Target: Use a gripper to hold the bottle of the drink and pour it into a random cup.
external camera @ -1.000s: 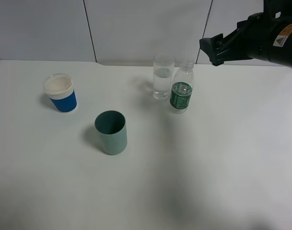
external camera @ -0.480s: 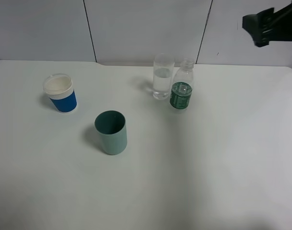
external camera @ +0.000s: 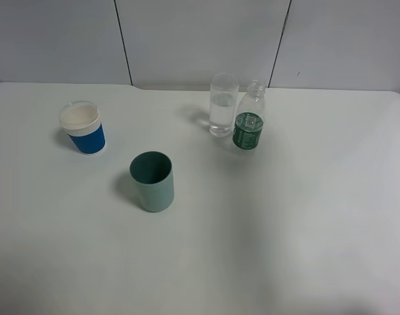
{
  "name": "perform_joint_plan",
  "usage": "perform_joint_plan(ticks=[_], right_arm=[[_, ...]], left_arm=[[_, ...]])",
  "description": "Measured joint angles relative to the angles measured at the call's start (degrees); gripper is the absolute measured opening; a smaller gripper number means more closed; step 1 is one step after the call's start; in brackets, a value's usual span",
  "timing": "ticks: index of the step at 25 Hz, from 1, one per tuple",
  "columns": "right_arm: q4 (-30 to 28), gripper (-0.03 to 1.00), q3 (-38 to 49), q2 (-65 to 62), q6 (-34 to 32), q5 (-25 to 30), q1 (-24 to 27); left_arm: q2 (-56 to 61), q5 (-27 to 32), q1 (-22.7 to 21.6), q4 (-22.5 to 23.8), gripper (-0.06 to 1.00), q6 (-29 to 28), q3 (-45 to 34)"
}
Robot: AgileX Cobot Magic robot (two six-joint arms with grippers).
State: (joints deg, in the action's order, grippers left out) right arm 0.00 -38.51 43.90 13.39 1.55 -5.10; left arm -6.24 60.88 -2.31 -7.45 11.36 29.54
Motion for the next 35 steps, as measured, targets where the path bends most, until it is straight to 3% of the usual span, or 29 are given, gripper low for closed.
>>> perform_joint_plan(ticks=[11, 18, 25, 35], right_arm=[[1.4, 0.88, 0.0, -13.1, 1.6, 13.4, 0.2], [1.5, 0.88, 0.0, -19.5, 1.4, 22.9, 6.6], [1.9, 0.88, 0.0, -26.4, -0.7, 28.5, 6.9], [2.6, 0.88, 0.0, -37.1, -3.5, 44.1, 6.9]], left_arm=[[0.0, 0.0, 0.0, 0.0, 0.99, 0.0, 0.0], [0.0, 0.0, 0.0, 0.0, 0.99, 0.0, 0.0], [0.0, 0.0, 0.0, 0.0, 0.99, 0.0, 0.0], [0.0, 0.0, 0.0, 0.0, 0.99, 0.0, 0.0]])
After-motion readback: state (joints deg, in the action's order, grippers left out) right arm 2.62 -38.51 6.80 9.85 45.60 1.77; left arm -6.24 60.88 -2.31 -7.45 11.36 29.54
